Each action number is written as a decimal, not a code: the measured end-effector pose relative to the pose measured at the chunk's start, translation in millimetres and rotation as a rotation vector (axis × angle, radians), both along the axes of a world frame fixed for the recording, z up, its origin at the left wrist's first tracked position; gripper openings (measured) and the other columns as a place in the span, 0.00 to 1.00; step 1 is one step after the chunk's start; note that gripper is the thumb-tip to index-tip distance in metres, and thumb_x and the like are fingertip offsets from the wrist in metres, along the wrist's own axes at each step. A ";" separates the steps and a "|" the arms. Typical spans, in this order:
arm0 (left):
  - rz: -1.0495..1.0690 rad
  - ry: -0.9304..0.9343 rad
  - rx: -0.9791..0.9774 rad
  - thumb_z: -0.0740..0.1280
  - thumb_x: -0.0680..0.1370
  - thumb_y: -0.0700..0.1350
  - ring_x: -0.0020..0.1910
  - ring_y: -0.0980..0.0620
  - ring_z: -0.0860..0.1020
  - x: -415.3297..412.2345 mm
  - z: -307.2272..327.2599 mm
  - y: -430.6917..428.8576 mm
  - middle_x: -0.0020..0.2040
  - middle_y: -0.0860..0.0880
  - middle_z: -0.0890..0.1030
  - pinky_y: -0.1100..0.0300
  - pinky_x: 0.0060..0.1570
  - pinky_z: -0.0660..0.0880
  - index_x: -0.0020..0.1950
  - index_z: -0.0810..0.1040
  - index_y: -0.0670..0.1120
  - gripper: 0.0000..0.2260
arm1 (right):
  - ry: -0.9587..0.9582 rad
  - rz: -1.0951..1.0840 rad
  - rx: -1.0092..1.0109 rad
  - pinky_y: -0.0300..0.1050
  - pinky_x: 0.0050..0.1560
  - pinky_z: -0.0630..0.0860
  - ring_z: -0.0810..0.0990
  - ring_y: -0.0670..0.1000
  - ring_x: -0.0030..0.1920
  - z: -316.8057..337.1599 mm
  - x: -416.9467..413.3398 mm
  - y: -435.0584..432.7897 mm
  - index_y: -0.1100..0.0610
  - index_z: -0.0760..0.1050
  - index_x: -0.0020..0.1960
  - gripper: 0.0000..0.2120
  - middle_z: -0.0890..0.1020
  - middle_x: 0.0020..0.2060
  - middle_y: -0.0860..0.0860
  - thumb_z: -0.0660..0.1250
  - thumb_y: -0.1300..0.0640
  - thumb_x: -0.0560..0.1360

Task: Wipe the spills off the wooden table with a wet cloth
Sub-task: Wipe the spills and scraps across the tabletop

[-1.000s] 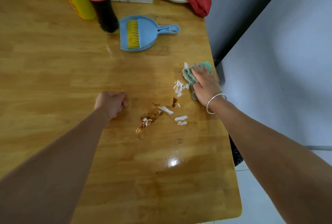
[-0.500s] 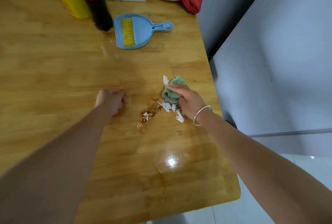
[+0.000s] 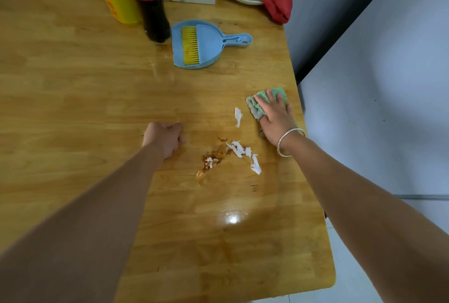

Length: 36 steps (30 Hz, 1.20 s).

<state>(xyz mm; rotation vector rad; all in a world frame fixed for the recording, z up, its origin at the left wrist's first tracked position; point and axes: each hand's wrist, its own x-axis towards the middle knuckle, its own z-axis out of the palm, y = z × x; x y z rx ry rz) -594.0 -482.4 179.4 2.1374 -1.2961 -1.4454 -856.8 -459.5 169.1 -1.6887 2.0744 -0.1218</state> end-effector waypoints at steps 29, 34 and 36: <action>0.003 -0.009 -0.016 0.63 0.80 0.49 0.21 0.51 0.66 0.0 -0.9 1.1 0.16 0.54 0.69 0.65 0.24 0.63 0.28 0.76 0.45 0.21 | -0.042 0.227 -0.036 0.53 0.76 0.41 0.42 0.53 0.78 1.0 56.4 -20.0 0.47 0.54 0.77 0.31 0.47 0.78 0.51 0.53 0.68 0.78; 0.003 -0.002 0.010 0.63 0.79 0.48 0.22 0.51 0.66 -1.0 0.0 -1.8 0.19 0.52 0.69 0.65 0.24 0.64 0.28 0.76 0.44 0.20 | -0.050 0.319 -0.095 0.53 0.75 0.39 0.43 0.54 0.78 -2.9 77.5 -15.8 0.43 0.60 0.75 0.29 0.50 0.78 0.50 0.55 0.66 0.78; -0.003 -0.002 0.014 0.63 0.79 0.48 0.22 0.51 0.66 -1.3 0.1 -1.8 0.18 0.52 0.69 0.64 0.24 0.64 0.27 0.76 0.44 0.20 | -0.055 0.395 -0.140 0.53 0.75 0.40 0.45 0.54 0.78 -5.7 86.8 -5.3 0.44 0.61 0.74 0.29 0.52 0.78 0.50 0.56 0.65 0.77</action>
